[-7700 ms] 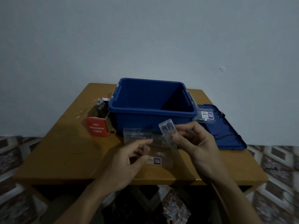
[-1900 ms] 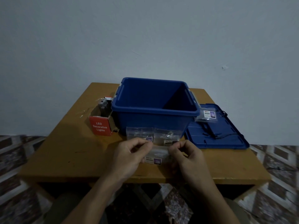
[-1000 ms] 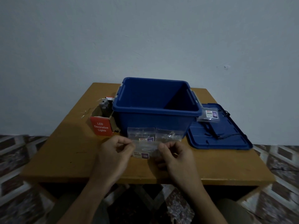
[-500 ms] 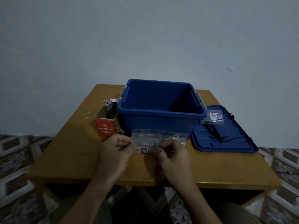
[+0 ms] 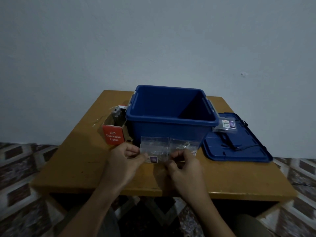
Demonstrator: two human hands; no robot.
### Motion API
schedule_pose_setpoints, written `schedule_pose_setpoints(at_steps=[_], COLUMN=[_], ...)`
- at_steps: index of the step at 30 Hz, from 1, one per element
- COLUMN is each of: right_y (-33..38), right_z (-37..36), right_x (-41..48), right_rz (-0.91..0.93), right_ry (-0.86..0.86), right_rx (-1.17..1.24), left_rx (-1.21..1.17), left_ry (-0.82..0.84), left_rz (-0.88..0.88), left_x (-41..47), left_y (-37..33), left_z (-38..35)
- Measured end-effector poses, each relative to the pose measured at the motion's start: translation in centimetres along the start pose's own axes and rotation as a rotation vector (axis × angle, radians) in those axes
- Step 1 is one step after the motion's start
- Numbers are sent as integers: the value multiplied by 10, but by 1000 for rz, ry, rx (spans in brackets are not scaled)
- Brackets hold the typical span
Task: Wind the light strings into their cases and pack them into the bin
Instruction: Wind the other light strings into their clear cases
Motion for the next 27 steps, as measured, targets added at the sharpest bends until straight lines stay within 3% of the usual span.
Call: schedule_pose_setpoints(at_steps=[6,10,20,23,27], right_y=[12,36,137,169,184], right_z=[5,4,-60,-76,-100], right_x=[-4,-2,26,56,119], right_rz=[109,253,709,922,870], right_ry=[-25,2,384,268,319], right_rx=[-91,-206,-437,-593,-870], left_rx=[-38,13,107,157,284], left_ry=[4,-59,-221,-247,-253], left_rz=[-14,-112,-247,-287,-268], left_x=[-4,-9,21,45,87], left_y=[-4,-16,-46,-58,-68], left_z=[17,40,118,136,145])
Point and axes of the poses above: each hand's wrist, its own x-axis towards the middle knuckle, its own z-axis out of the back of the hand, y = z × x, the point moved 5 cm from there along x, towards the middle knuckle, and after that the axes turned 15 degrees about z, right-handed, at the moved point
